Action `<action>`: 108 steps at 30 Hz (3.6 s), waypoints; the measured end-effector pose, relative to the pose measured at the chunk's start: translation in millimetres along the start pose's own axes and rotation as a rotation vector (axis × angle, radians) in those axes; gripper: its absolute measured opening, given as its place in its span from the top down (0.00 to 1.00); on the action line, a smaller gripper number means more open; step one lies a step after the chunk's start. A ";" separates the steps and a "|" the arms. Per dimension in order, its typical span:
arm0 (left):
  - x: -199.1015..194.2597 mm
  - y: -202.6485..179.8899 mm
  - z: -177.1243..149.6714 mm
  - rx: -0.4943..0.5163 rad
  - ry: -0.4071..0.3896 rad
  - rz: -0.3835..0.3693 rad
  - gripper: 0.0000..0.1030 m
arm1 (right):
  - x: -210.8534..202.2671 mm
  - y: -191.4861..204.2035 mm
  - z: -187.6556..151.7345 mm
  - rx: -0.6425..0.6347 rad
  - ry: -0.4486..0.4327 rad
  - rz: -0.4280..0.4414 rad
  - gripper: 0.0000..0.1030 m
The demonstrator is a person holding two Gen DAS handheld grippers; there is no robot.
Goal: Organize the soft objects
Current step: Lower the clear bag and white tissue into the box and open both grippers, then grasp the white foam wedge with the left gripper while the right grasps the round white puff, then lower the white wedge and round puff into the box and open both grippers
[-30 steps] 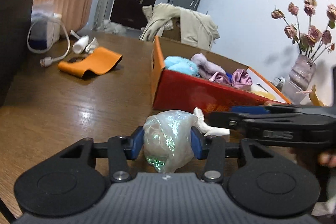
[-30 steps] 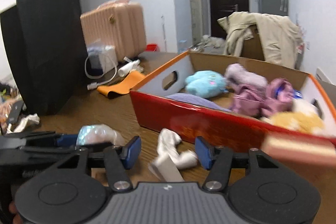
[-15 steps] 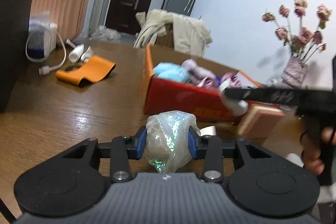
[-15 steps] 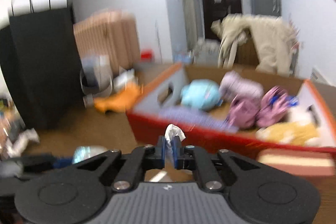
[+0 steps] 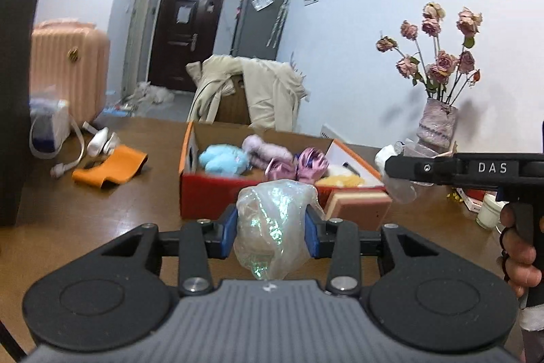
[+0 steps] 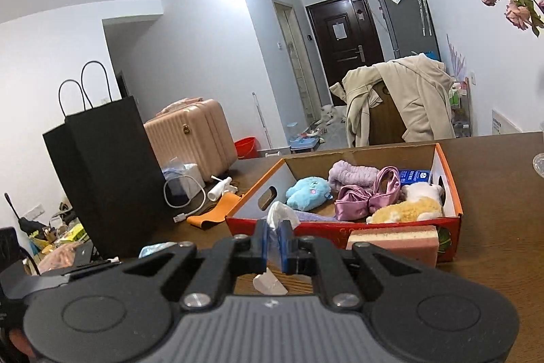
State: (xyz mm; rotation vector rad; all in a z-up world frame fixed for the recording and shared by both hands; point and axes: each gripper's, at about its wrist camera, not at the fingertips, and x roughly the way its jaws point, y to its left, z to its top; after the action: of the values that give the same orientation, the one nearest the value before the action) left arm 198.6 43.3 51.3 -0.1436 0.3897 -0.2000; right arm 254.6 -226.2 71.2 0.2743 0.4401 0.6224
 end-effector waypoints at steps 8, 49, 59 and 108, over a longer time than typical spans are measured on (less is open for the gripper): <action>93.6 22.0 84.3 0.078 0.052 -0.013 0.60 | 78.4 -32.9 70.0 0.082 0.047 0.067 0.93; -16.5 -11.0 44.7 0.182 -0.039 0.035 0.15 | -27.5 23.1 35.2 -0.313 -0.050 -0.129 0.48; -82.8 -20.1 -38.0 0.089 0.034 0.055 0.15 | -96.7 28.8 -61.9 -0.175 0.007 -0.119 0.47; 77.5 -8.6 -31.2 0.065 0.196 -0.004 0.71 | -3.3 -45.0 -88.6 -0.112 0.226 -0.220 0.72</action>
State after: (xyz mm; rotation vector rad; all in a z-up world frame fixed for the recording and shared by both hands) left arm 255.2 14.8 -3.8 -0.0605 0.5777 -0.2309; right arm 232.6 -253.2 -22.0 0.0468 0.6413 0.4615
